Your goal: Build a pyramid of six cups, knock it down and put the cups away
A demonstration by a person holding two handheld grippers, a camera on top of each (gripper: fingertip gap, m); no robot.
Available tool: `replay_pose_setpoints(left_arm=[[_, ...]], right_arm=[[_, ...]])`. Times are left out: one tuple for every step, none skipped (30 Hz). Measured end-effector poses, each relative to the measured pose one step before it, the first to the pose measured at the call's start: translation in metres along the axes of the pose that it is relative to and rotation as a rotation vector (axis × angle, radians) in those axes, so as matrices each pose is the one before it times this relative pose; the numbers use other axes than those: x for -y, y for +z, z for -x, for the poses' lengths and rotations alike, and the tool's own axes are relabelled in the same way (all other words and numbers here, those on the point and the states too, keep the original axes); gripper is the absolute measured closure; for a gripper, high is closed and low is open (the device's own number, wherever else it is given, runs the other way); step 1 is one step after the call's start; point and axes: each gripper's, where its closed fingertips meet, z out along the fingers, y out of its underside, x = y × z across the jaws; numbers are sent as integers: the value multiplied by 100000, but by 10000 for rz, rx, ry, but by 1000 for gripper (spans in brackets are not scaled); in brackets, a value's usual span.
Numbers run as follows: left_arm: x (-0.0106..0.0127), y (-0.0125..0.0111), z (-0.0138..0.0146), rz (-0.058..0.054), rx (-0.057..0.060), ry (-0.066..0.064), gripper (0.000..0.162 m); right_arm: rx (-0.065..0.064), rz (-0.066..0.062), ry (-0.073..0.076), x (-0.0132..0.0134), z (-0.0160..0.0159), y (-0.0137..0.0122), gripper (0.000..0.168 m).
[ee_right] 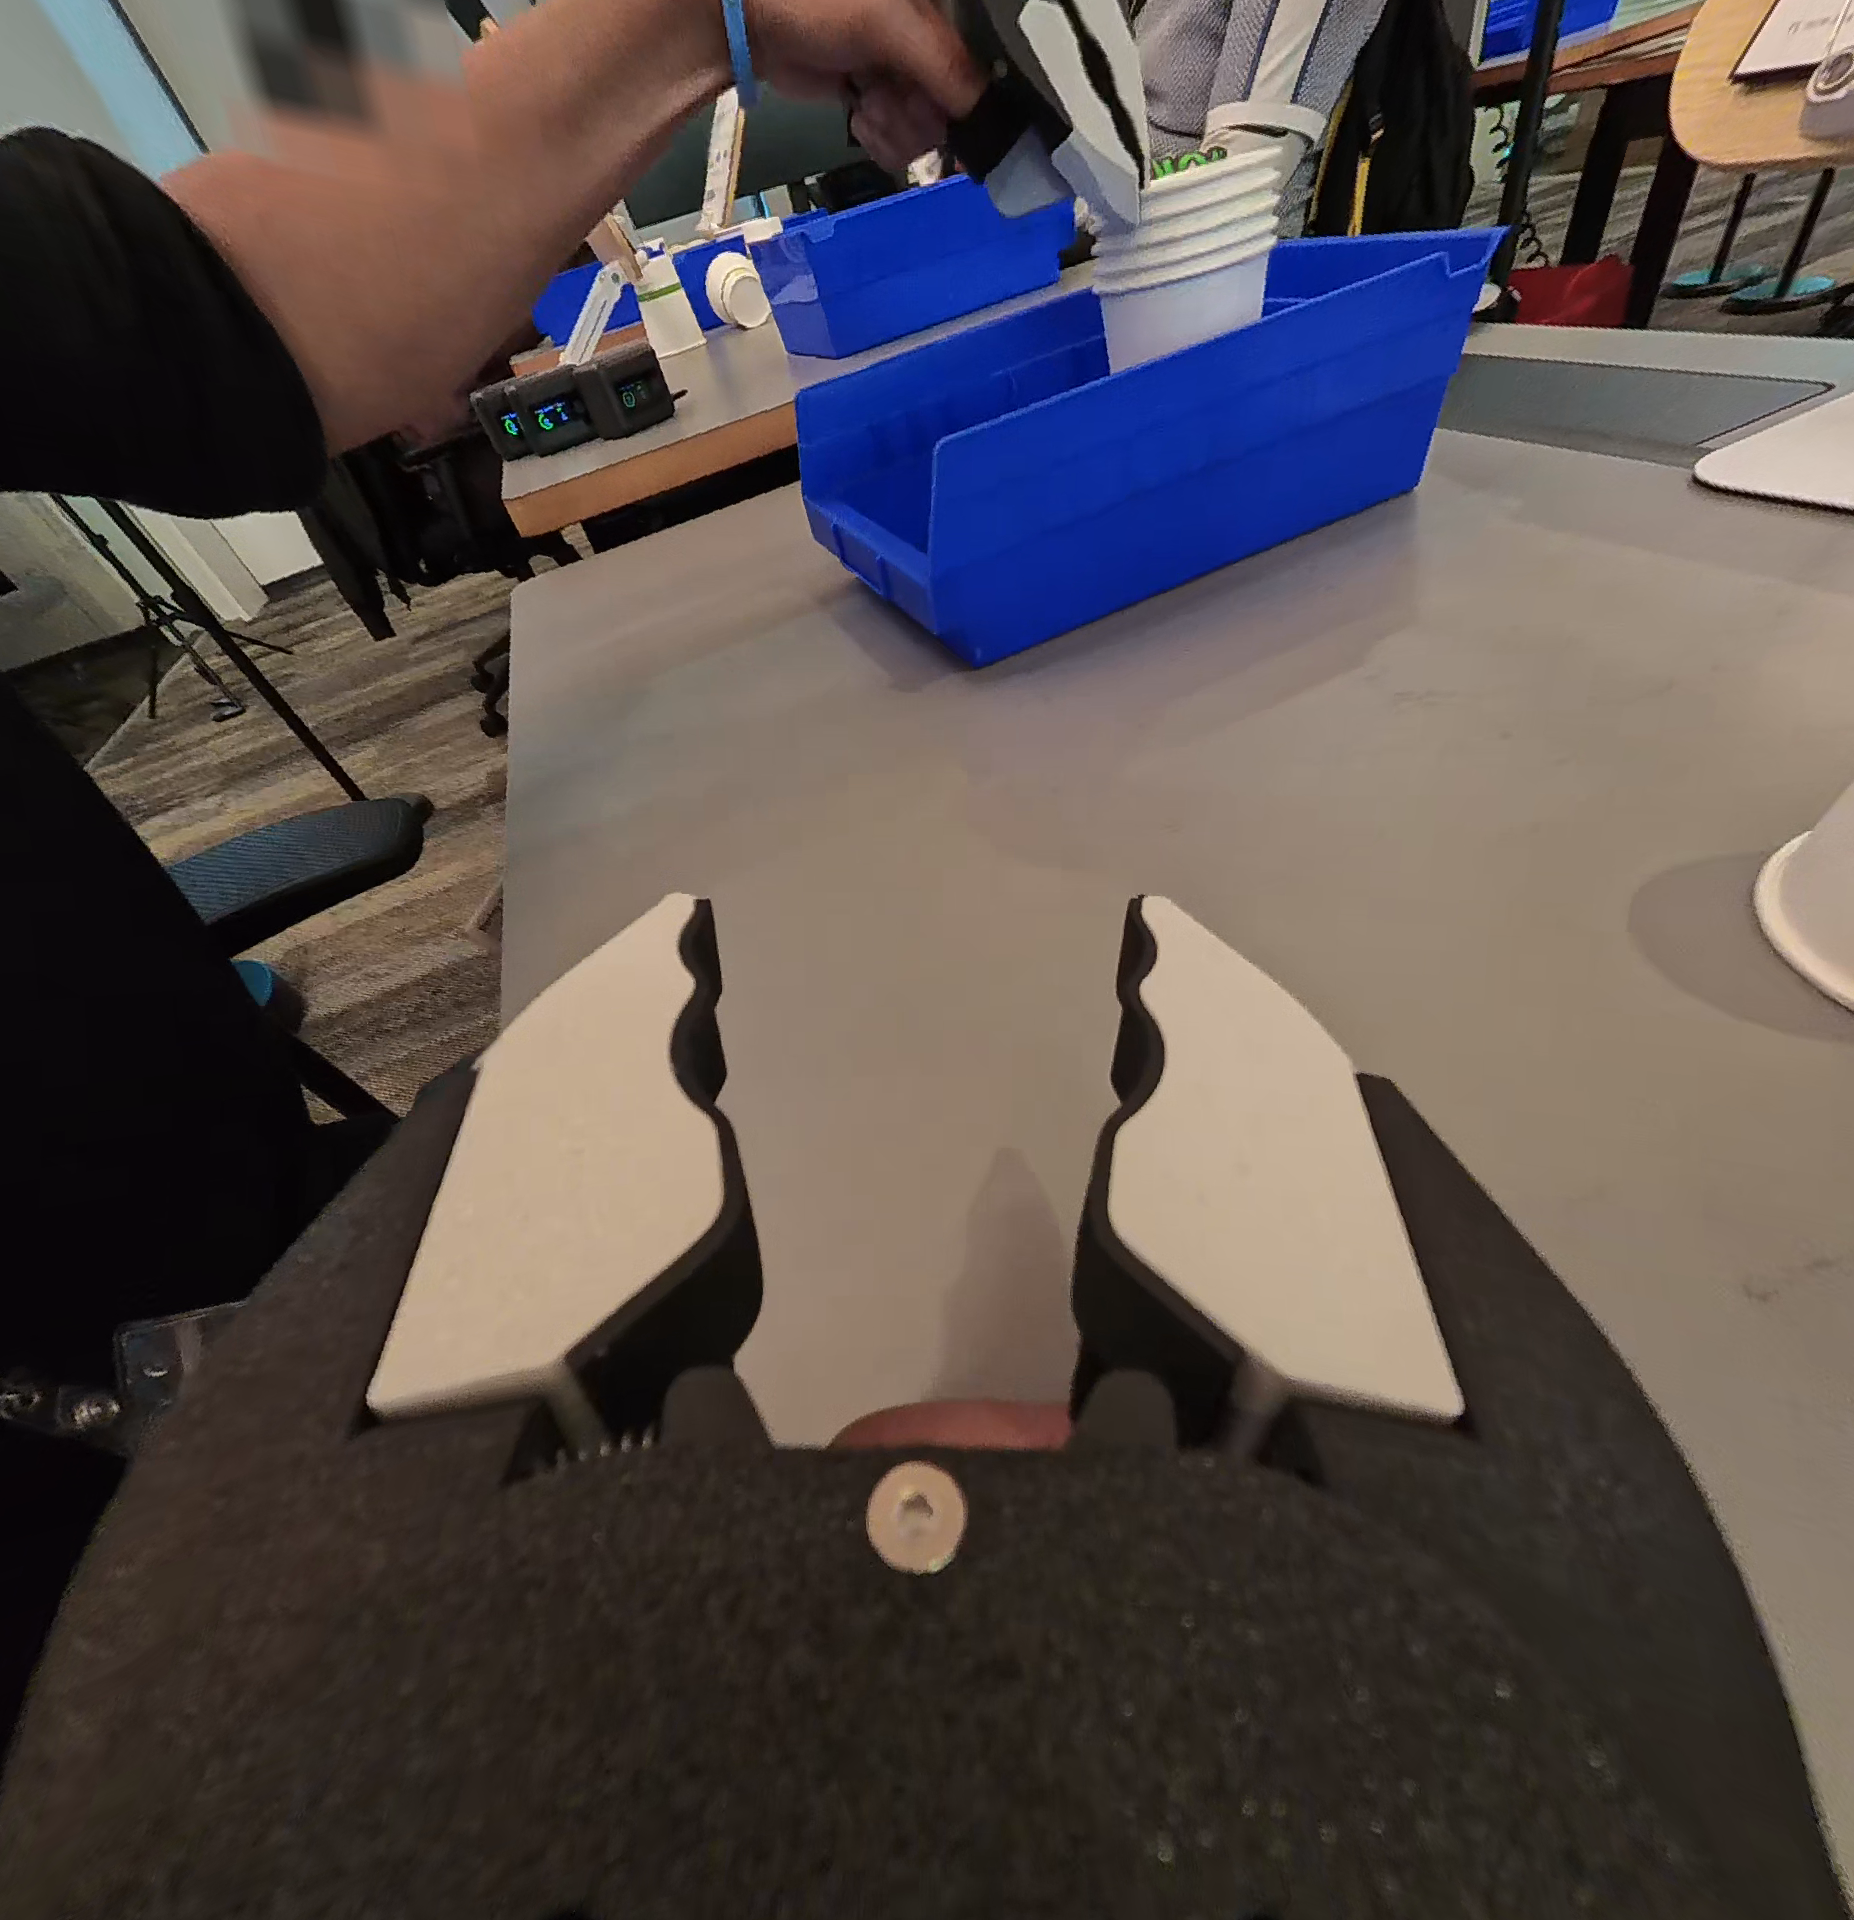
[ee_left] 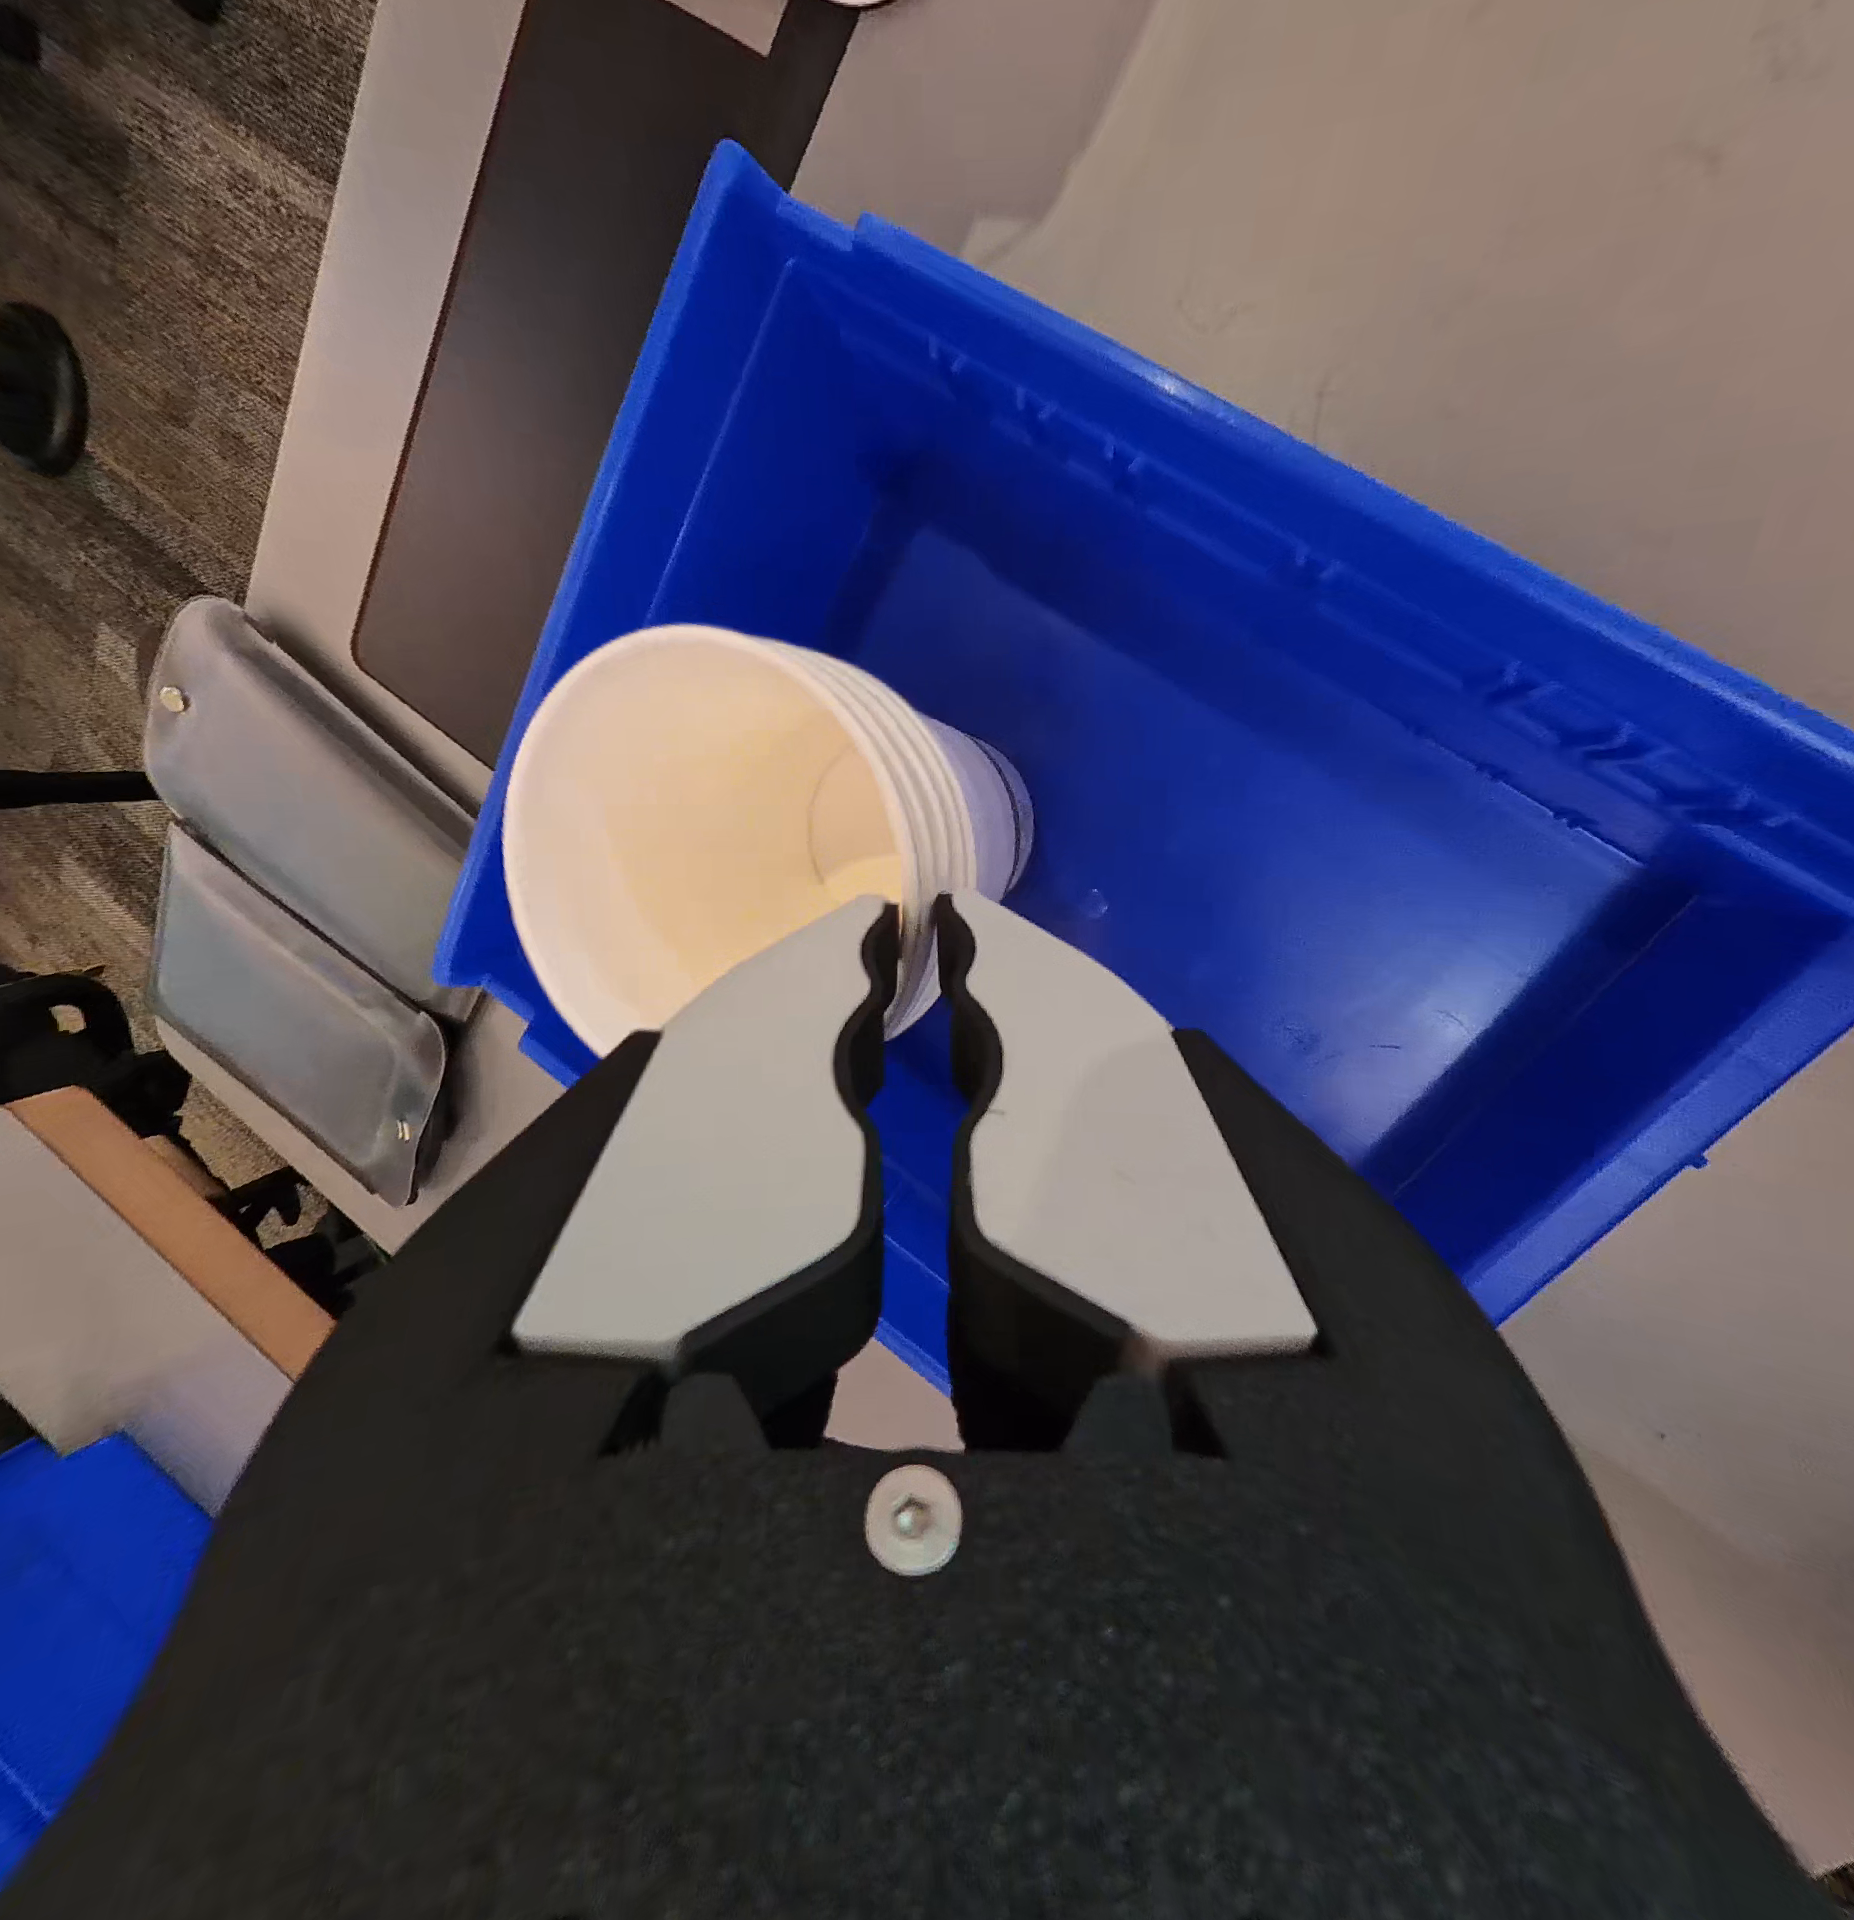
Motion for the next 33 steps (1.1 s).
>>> replay_pose_setpoints(left_arm=[[-26, -17, -142, -33, -105, -40, 156], [-26, -26, -165, -29, -111, -32, 156], [-11, -31, -88, -40, -55, -18, 156], [-15, -25, -102, -32, -60, -20, 156], [-20, -20, -123, -15, -80, -12, 156], [34, -33, -93, -37, -68, -16, 156], [34, -40, -123, -13, -106, -33, 156], [74, -111, 15, -25, -30, -29, 157], [104, -182, 10, -52, -34, -33, 157], [54, -217, -179, -7, -165, -41, 157], [119, -245, -136, -50, -118, -27, 158], [240, -286, 26, -118, 28, 12, 157], [205, -331, -27, -92, -4, 9, 158], [155, -356, -156, -56, -96, -21, 158], [221, -411, 5, -103, 46, 14, 158], [279, -487, 46, -145, 81, 25, 158], [232, -513, -155, -125, -56, -14, 158], [148, -413, -230, -70, -101, -28, 159], [-9, -237, -148, 35, -45, 7, 159], [-19, -73, 44, 55, 96, 85, 159], [-43, 39, -101, 53, -26, 44, 159], [-44, 129, -130, 75, -85, -23, 159], [-36, 133, 112, 55, 69, 36, 159], [14, 112, 123, 14, 66, 18, 158], [23, 139, -64, -9, -95, -58, 159], [34, 151, -15, -25, -91, -94, 159], [-14, 181, 76, -6, -50, -103, 159], [-34, 189, 215, 12, 36, -56, 158], [-65, 191, 122, 12, -20, -49, 158], [-151, 200, -55, 85, -133, -42, 158], [-136, 149, 93, 72, -19, -30, 158], [-131, 102, -50, 61, -108, -39, 158], [-38, 55, -99, 16, -132, -43, 158]], right_arm=[[89, 21, 100, -64, 39, 45, 95], [87, 59, 71, -121, 59, 73, 96], [32, 61, 26, -131, -6, 82, 96], [0, 55, -11, -106, -20, 87, 96], [-11, 36, -20, -47, -14, 83, 96], [-13, -16, -3, 52, -13, 64, 96], [38, -45, 23, 111, 59, 69, 96], [70, -38, 41, 114, 70, 66, 97], [7, -36, 24, 109, -44, 30, 97], [-45, -71, 25, 159, -160, 13, 97], [-10, -77, 47, 147, -123, -11, 97], [22, -74, 76, 141, -102, -35, 97], [-11, -81, 81, 138, -145, -51, 97], [-65, -107, 61, 185, -248, -68, 96], [-68, -134, 54, 238, -254, -73, 96], [-60, -171, 92, 300, -263, -63, 96], [-46, -179, 148, 299, -259, -69, 96], [39, -143, 185, 232, -148, -54, 96], [105, -81, 192, 129, -34, -32, 96], [78, -18, 149, 57, -39, -32, 96], [5, -7, 65, 15, -83, -30, 96], [-35, -12, -7, 20, -73, -48, 96], [-31, 24, -32, -29, -44, -29, 96], [-16, 60, -42, -68, 12, -33, 96], [-9, 50, -50, -80, 48, -38, 96], [-12, 40, -50, -88, 45, -33, 96], [-21, 32, -43, -67, 36, -37, 96], [-22, 25, -28, -40, 2, -15, 96], [6, 26, -8, -35, 13, -1, 96], [22, 23, 6, -34, 24, 12, 96], [15, 19, 13, -31, 2, 27, 96], [11, 19, 10, -38, 9, 16, 96], [13, 35, 7, -78, 3, 7, 96]])
